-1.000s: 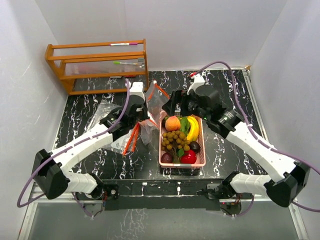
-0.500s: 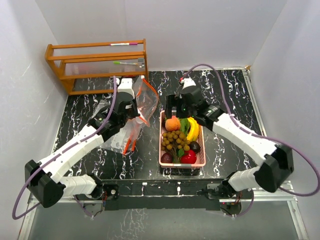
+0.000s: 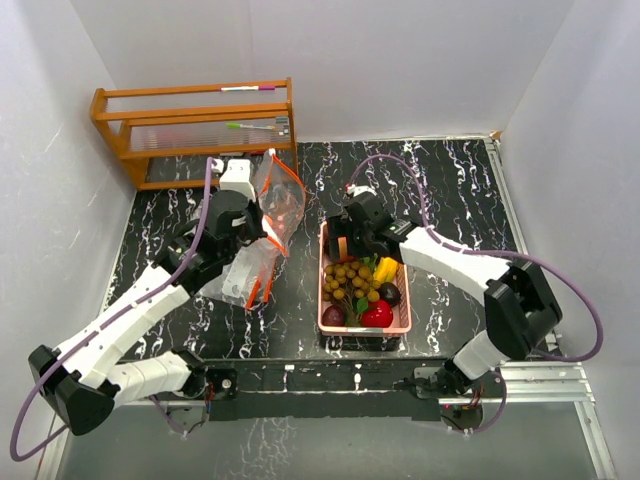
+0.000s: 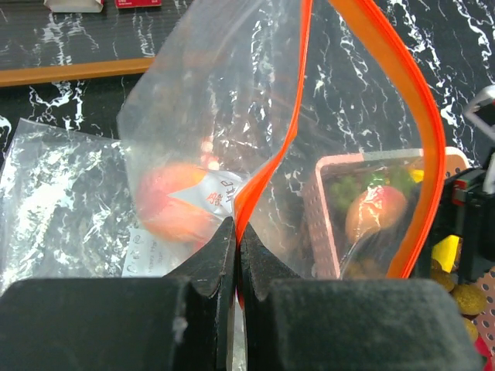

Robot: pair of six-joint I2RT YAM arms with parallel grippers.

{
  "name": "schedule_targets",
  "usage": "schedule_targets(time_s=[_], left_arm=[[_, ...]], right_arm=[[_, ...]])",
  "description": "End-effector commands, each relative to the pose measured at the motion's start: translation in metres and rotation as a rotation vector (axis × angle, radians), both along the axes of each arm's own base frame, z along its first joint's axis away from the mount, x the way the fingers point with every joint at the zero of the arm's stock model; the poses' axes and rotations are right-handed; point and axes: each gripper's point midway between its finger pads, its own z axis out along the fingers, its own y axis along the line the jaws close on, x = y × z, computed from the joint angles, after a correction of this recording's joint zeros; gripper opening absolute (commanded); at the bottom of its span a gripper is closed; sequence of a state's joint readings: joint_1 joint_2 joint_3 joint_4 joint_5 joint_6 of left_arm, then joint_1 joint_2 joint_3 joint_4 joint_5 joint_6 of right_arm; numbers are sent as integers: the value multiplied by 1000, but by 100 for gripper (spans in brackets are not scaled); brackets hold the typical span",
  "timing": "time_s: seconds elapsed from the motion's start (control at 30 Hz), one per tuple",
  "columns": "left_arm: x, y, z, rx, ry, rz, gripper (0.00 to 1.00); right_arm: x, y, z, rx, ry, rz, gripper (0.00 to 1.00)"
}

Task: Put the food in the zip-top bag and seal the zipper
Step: Pick up the fake fruit from the bin, then place the fake fruit in the zipper food storage bag.

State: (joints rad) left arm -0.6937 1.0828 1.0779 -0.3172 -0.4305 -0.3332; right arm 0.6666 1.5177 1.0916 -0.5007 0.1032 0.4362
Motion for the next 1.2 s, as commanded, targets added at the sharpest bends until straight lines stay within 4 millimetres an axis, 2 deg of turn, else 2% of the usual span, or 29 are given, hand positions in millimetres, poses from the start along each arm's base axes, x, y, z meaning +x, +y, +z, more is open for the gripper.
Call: schedule_targets(time_s=[0.0,0.1,0.17,0.2,0.33,0.37,0.5,0.7,0.97,1.07,1.17], left_arm=[[-7,8,5,-3,-19,7,0],[-7,6,2,-7,-13,-1,0],[-7,4,1,-12,-10,-10,0],[-7,3,1,-15,-10,-14,0],[-8,3,1,-19,-9,-17,0],[-9,3,0,-19,-8,-18,0],[-10,2,-3,-16,1,-24,0],[-9,-3,-14,6,30,-49,0],[1,-20,-45,18,81,-82,0],[6,-32,-56,13,104,-109,0],[10,-45,-61,-8,119,-145,0]], right_arm=[[18,8,-3,9,-53,-24,98],[23,5,-13,-31,-43,-49,99],[25,5,-15,-36,-38,-57,94],[24,5,-15,-31,-37,-62,88],[24,4,-4,-8,-59,-76,47],[24,4,0,-5,-66,-78,44],[27,4,26,16,-119,-72,44],[22,9,102,136,-239,-17,43],[4,15,175,264,-324,56,42],[-1,20,198,318,-353,90,42],[-2,33,208,366,-356,139,41]])
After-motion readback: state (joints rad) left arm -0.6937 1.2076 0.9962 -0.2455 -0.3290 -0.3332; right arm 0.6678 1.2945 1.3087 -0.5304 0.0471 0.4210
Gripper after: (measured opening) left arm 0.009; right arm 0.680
